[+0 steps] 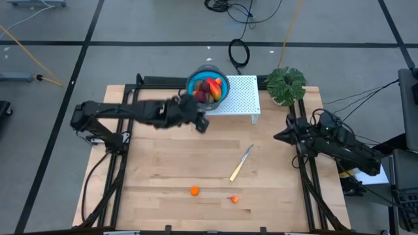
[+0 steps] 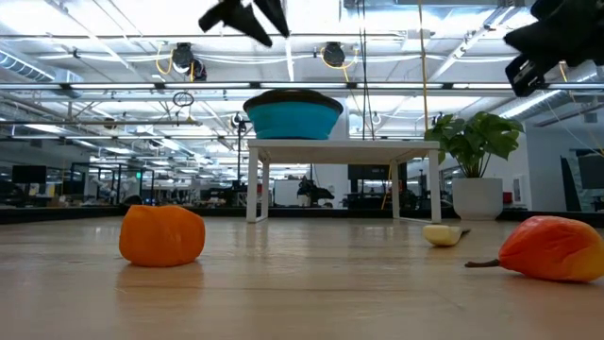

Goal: Pick & Place Fruit
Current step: Put the orange peach into the blue strainer bowl on the shelf

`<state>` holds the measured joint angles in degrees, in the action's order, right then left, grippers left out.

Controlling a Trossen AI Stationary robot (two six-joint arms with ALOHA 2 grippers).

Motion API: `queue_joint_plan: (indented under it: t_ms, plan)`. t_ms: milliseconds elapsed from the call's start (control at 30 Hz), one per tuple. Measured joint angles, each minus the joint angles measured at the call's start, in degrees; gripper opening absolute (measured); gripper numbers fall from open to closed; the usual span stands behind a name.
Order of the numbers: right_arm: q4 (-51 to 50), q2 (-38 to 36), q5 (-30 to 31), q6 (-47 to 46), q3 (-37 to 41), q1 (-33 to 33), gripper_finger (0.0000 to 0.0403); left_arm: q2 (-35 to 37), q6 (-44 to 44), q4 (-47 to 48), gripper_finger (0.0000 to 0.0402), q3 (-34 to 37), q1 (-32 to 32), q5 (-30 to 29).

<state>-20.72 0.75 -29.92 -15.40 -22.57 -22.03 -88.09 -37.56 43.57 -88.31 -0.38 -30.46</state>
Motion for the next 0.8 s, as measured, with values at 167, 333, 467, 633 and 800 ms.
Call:
queue_joint_plan:
  t_ms: [167,333,467,633,800]
  plan:
    - [4.29,1.65,-5.46,-2.64,0.00,0.01,0.0004,0.07,-2.26,-0.04,0.0142,0.00,-8.13,-4.25]
    - [9.79,4.92,-8.74,-3.70,0.00,0.46,0.0003,0.09,-3.61,-0.02,0.0113,0.02,-14.24,-8.24]
    - [14.52,8.55,-9.15,-4.39,0.00,2.90,0.0001,0.07,-4.71,0.45,0.0089,0.02,-17.51,-9.96]
    - [21.37,14.03,-6.41,-3.39,-0.02,7.60,0.0001,0.09,-5.41,-1.86,0.0063,3.93,-18.89,-11.56]
    - [25.55,19.85,0.62,-1.15,-0.04,13.56,0.0001,0.07,-6.35,-6.02,0.0038,11.00,-18.80,-11.16]
